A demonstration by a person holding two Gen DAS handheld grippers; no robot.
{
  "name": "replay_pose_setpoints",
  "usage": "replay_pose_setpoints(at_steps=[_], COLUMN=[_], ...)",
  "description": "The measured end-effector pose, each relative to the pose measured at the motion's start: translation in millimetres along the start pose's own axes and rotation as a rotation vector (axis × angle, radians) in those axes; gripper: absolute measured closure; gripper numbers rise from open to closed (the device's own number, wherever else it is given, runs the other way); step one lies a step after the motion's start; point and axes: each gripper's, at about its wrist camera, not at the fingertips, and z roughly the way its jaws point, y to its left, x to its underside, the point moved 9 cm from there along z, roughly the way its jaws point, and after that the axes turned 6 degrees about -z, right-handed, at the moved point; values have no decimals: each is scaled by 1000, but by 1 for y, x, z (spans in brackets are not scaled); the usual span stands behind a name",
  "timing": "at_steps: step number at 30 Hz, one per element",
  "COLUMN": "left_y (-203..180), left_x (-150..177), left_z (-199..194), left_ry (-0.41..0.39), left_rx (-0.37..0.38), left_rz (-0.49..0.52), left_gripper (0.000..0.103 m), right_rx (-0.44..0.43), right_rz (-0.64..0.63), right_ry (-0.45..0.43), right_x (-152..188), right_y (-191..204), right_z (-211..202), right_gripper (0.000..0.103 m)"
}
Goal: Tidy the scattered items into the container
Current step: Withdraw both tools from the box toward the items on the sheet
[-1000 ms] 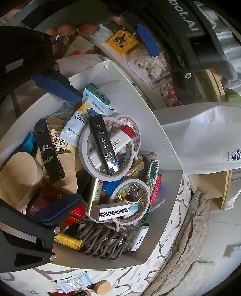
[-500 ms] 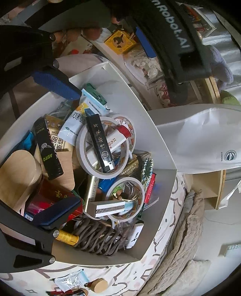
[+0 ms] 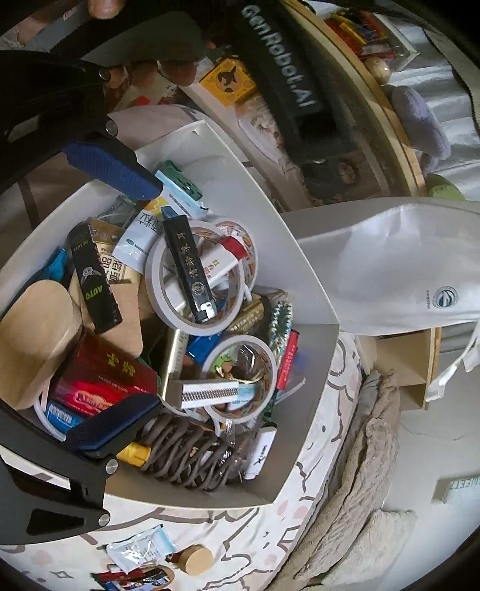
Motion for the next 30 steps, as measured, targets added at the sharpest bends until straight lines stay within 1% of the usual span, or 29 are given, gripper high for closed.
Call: replay_pose_setpoints(at_steps=[9, 13, 17, 21, 24, 30], left_y=[-15, -32, -51, -70, -87, -115], left_x=[2, 3, 7, 9, 12, 17], left_z=[-3, -7, -9, -11, -14, -15], left_ry=[1, 0, 16, 20, 27, 34], left_rx=[20, 54, 99, 123, 162, 183], left_rz=[12, 24, 30, 47, 67, 110], left_gripper=[0, 0, 0, 0, 0, 0], right_rx=[46, 84, 125, 166, 184, 243], right_rz=[24, 34, 53, 86, 122, 160], right_ry=[-48, -75, -96, -108, -118, -131], right_x=[-4, -6, -3, 3, 8, 19], right_y=[-26, -44, -68, -96, -119, -156], right_z=[-25, -41, -58, -76, -89, -113], right_gripper=[0, 0, 0, 0, 0, 0])
